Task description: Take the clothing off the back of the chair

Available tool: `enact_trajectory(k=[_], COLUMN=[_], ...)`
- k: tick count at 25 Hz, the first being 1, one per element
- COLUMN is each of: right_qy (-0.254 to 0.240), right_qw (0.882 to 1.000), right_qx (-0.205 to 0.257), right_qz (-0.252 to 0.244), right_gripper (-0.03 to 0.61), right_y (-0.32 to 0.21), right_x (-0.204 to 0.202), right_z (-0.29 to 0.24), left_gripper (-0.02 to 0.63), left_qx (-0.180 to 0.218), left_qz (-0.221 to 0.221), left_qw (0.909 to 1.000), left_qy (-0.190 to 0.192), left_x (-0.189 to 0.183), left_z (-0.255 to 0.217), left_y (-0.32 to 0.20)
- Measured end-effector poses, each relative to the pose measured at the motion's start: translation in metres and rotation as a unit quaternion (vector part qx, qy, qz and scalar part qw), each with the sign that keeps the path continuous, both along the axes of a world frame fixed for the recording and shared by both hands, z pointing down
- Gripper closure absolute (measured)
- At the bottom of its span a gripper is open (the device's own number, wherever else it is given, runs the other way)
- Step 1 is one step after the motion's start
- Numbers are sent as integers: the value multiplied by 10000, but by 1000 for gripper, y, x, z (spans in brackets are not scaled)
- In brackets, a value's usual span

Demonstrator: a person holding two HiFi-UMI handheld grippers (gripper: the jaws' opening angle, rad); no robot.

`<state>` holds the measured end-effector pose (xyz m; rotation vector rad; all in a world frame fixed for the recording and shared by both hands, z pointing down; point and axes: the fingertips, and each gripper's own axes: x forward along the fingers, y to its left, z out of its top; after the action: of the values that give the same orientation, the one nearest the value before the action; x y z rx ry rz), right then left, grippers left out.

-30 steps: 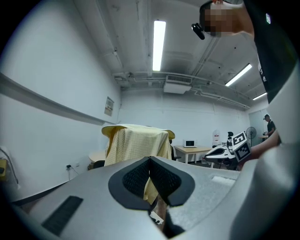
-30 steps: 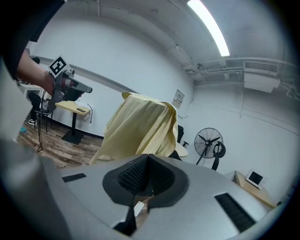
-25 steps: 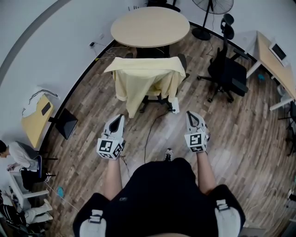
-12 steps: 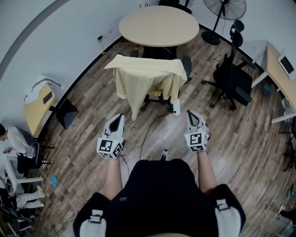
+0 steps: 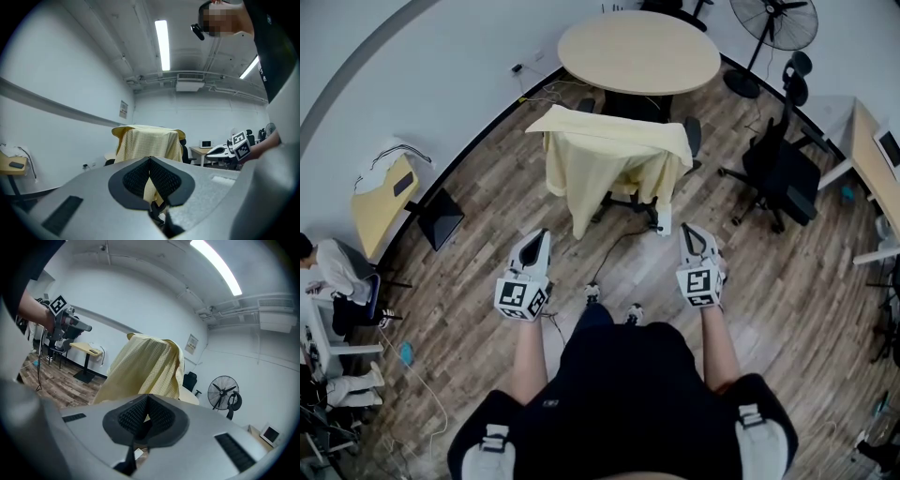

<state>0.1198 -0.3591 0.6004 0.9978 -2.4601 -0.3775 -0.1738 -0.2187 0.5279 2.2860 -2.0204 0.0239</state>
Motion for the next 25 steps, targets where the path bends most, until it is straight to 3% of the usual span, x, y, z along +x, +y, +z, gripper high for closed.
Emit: enact_trajectory(k=[8, 14, 25], right_qy=[19, 111, 170], right_qw=[9995, 9986, 9940], right_qx=[15, 313, 638], right_qz=[310, 407, 868], right_gripper=[584, 584, 583], right_y=[-23, -46, -88], right_x=[-23, -40, -40], right_z=[-12, -33, -61], left_gripper=[612, 612, 612], left_qx=[101, 168, 328], left_qz=[203, 382, 589], left_qw=[9997, 9991, 9976], left_qy=[-117, -120, -143], left_x=[-41, -66, -98], left_z=[-12, -20, -30], left_y=[-35, -73, -126])
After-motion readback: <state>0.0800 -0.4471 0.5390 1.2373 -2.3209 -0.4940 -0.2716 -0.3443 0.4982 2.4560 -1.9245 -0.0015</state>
